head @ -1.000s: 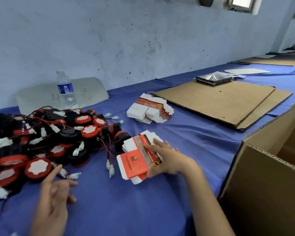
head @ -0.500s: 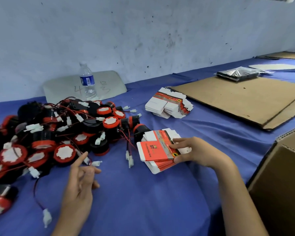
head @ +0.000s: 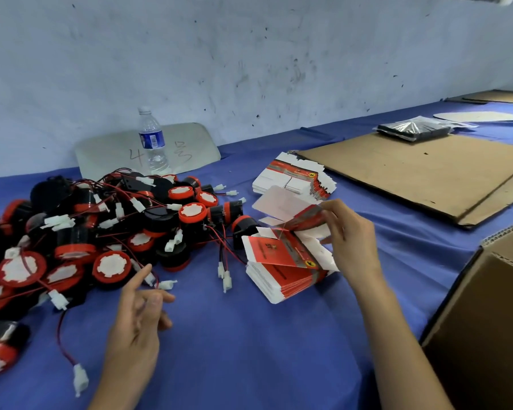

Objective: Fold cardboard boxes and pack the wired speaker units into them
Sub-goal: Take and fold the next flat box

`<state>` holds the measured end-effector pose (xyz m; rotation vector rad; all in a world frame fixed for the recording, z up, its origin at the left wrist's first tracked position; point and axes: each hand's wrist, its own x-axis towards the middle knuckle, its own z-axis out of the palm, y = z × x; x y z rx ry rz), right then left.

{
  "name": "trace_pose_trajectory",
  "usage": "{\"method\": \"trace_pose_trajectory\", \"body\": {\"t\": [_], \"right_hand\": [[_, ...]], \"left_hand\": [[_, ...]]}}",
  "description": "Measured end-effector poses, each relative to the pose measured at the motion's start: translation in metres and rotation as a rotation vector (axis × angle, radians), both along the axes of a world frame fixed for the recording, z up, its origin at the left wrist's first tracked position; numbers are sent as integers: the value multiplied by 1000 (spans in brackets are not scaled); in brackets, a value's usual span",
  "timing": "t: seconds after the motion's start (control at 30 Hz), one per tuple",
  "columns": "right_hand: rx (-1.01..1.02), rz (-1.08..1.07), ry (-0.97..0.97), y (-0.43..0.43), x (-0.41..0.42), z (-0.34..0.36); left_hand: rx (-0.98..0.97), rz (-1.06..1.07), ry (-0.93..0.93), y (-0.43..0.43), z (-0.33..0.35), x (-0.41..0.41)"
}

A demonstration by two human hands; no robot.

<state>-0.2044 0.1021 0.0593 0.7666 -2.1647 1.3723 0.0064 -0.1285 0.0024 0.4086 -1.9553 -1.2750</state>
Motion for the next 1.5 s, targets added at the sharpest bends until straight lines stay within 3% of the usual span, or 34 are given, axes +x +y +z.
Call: {"method": "trace_pose_trajectory", "body": {"t": [0.23, 0.53, 0.73, 1.1, 1.37, 1.5], "right_hand": [[-238, -88, 101, -14, 2, -11], [-488, -96, -37, -16, 9, 1], [-400, -87, -10, -16, 15, 18], [120, -76, 272, -9, 30, 43], [4, -80, 202, -5, 29, 46], [-35, -129, 119, -1, 28, 47]], "left_hand": [[23, -3, -1, 1, -1, 0], [27, -4, -9, -1, -2, 0], [24, -1, -24, 0, -2, -1], [15, 0, -47, 4, 3, 1], [30, 15, -43, 8, 7, 2], [-153, 30, -122, 14, 8, 5]]}}
